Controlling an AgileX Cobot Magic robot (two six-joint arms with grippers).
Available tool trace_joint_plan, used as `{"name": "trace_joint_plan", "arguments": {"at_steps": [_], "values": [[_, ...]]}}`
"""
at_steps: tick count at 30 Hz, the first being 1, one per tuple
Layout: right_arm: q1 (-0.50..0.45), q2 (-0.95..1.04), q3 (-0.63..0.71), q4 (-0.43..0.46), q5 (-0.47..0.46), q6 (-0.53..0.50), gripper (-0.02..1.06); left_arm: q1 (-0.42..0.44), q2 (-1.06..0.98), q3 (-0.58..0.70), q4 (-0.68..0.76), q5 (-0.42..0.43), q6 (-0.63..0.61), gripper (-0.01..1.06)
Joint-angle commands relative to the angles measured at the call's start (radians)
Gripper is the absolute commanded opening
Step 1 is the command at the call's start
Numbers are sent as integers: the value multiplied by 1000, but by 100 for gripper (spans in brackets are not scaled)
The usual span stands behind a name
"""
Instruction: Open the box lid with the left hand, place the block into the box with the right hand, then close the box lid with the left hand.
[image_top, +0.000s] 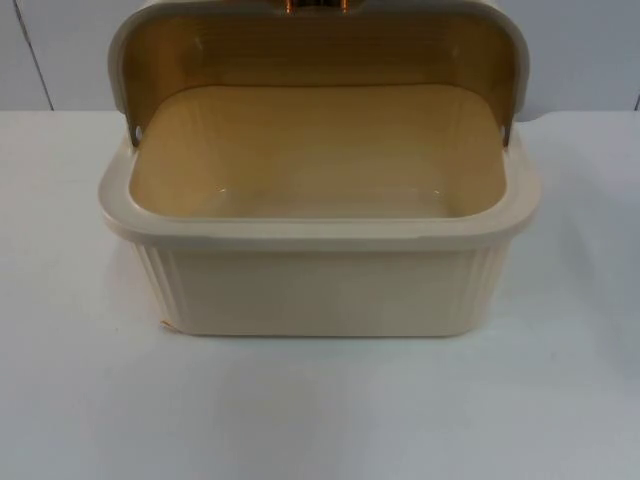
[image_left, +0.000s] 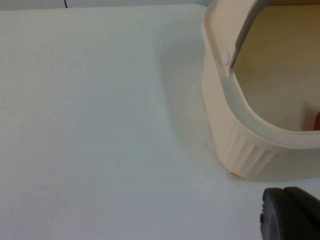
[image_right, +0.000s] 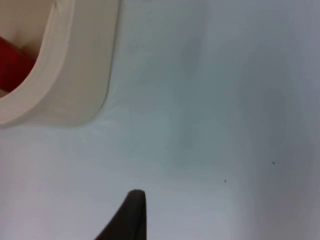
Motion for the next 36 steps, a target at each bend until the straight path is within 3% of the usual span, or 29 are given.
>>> {"name": "trace_joint_plan", "arguments": {"at_steps": [1, 11, 17, 28, 33, 36], "values": [[-16, -39, 13, 16, -1, -31, 105, -6, -6, 4, 4, -2, 4, 0], [-16, -257, 78, -17, -33, -22, 105, -6, -4, 4, -20, -2, 12, 0], [-16, -315, 78, -37, -28, -22, 105, -6, 57, -19, -88, 11, 91, 0], [-16, -309, 78, -37, -47, -40, 105, -20, 379, -257, -153, 35, 206, 0], [-16, -309, 78, -37, -51, -42, 105, -125, 512, -383, -142, 14, 235, 0], [-16, -309, 78, -39, -51, -42, 105, -263, 638, -488, -55, -69, 233, 0]]}}
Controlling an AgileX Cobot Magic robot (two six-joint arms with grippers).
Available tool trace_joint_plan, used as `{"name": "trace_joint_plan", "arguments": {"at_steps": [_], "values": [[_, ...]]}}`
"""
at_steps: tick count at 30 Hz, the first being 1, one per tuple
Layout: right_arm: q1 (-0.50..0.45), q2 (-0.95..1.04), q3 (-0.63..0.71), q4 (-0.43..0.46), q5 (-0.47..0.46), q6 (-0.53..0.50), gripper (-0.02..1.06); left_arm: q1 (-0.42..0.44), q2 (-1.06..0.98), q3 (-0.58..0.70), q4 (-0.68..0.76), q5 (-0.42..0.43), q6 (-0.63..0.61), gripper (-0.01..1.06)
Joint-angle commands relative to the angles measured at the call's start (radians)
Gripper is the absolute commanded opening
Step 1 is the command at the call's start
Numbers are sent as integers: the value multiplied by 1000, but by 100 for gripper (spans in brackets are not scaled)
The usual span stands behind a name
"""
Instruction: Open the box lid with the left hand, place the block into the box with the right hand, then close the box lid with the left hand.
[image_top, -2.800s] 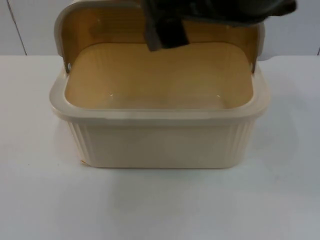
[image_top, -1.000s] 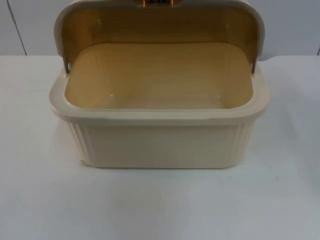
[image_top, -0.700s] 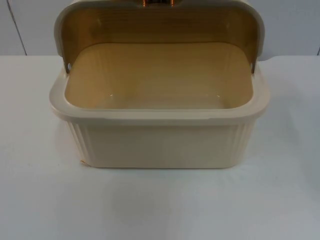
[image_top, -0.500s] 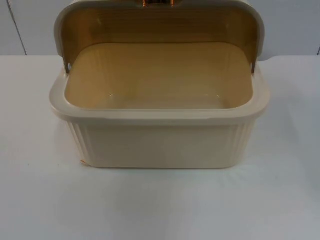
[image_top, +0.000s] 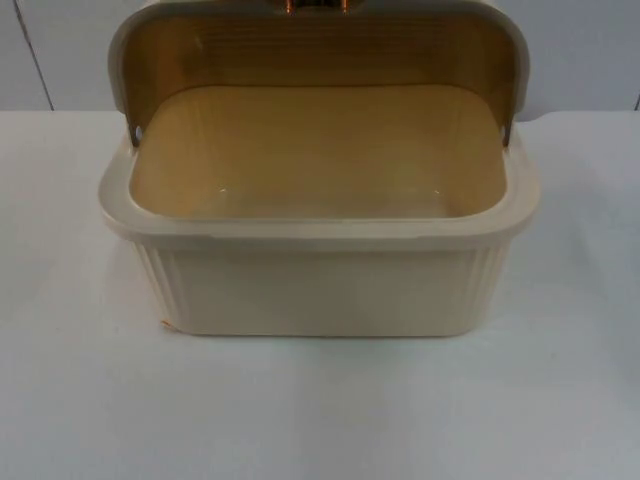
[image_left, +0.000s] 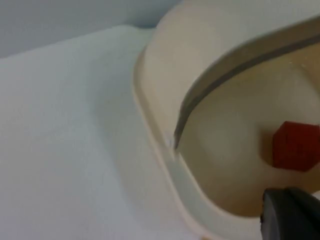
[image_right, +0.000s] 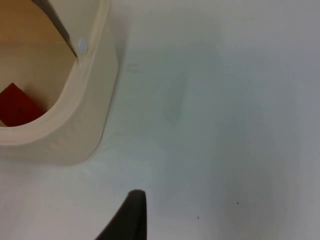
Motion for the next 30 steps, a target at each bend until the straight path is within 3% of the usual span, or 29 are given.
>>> {"name": "trace_joint_plan", "arguments": {"at_steps": [1, 13, 23, 30], "values": [[-6, -2, 6, -7, -16, -8, 105, -112, 108, -99, 74, -71, 2, 0], [-6, -2, 6, -7, -24, -8, 105, -284, 430, -410, 162, -116, 2, 0], [-6, 6, 6, -7, -36, -8, 105, -362, 519, -445, 229, -246, 23, 0], [-6, 18, 6, -7, -38, -8, 105, -380, 556, -445, 256, -249, 33, 0]]}}
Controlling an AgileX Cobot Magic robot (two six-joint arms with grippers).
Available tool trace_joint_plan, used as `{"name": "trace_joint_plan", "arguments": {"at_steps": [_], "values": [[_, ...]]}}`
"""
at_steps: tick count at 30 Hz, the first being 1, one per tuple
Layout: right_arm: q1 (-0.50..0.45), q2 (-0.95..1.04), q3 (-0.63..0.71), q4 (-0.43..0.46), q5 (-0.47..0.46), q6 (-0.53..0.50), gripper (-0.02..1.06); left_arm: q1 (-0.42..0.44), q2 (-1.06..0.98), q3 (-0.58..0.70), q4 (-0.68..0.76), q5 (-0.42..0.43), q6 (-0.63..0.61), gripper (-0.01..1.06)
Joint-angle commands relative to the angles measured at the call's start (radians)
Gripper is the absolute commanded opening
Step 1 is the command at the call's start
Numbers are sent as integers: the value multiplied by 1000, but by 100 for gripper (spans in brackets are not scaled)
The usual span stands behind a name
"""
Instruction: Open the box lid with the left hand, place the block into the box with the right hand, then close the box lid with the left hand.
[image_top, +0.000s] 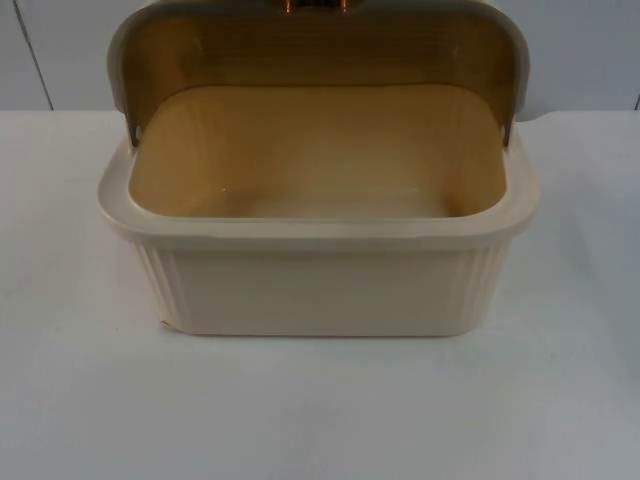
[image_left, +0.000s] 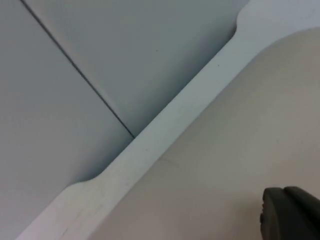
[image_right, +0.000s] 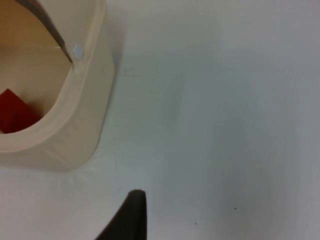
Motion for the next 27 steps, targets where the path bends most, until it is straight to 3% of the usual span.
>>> {"name": "trace_joint_plan", "arguments": {"at_steps": [1, 9, 13, 19, 27], "values": [[-6, 1, 6, -7, -16, -8, 105, -4, 10, -6, 11, 1, 3, 0], [-6, 1, 6, -4, -22, -8, 105, -9, 10, 8, 25, 21, 17, 0], [-6, 1, 6, -4, -28, -8, 105, -22, 17, 8, 43, 98, 43, 0], [-6, 1, 6, -4, -30, -8, 105, -70, 17, 8, 105, 145, 43, 0], [-6, 1, 6, -4, -30, -8, 105, -130, 30, 8, 279, 242, -78, 0]]}}
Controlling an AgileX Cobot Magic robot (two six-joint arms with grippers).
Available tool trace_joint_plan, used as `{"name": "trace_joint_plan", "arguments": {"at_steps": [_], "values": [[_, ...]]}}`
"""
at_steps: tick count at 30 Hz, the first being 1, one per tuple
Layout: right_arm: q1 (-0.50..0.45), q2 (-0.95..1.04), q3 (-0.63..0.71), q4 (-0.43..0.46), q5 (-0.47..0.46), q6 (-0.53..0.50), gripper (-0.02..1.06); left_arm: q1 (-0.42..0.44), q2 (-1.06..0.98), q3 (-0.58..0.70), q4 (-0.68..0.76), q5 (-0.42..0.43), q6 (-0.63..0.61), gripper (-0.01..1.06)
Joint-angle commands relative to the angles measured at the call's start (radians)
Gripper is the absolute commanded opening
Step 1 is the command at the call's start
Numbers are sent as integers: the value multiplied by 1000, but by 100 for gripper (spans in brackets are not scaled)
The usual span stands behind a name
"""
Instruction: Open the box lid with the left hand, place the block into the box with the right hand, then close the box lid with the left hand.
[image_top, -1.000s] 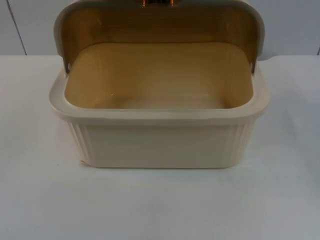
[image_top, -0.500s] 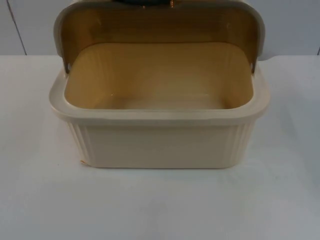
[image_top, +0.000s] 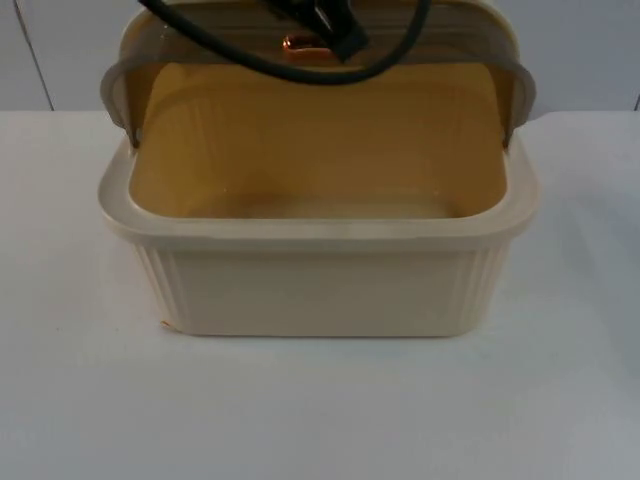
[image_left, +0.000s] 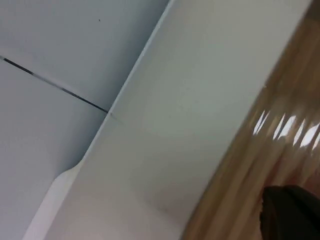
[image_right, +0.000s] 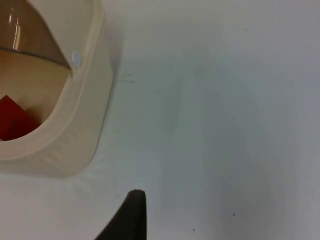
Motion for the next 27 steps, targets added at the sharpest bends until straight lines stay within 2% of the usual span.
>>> {"name": "trace_joint_plan", "arguments": {"at_steps": [1, 7, 12, 19, 23, 27], "values": [[-6, -3, 6, -4, -11, -8, 105, -20, 17, 13, 39, 101, -34, 0], [-6, -3, 6, -4, -11, -8, 105, -65, 36, 13, 156, 157, -138, 0], [-6, -3, 6, -2, -13, -8, 105, -67, 68, 17, 157, 200, -178, 0], [-6, -3, 6, -2, -16, -8, 105, -80, 72, 89, 168, 184, -204, 0], [-6, -3, 6, -2, -16, -8, 105, -94, 72, 150, 169, 134, -249, 0], [-6, -3, 6, -2, -20, -8, 105, -94, 68, 152, 164, 144, -268, 0]]}}
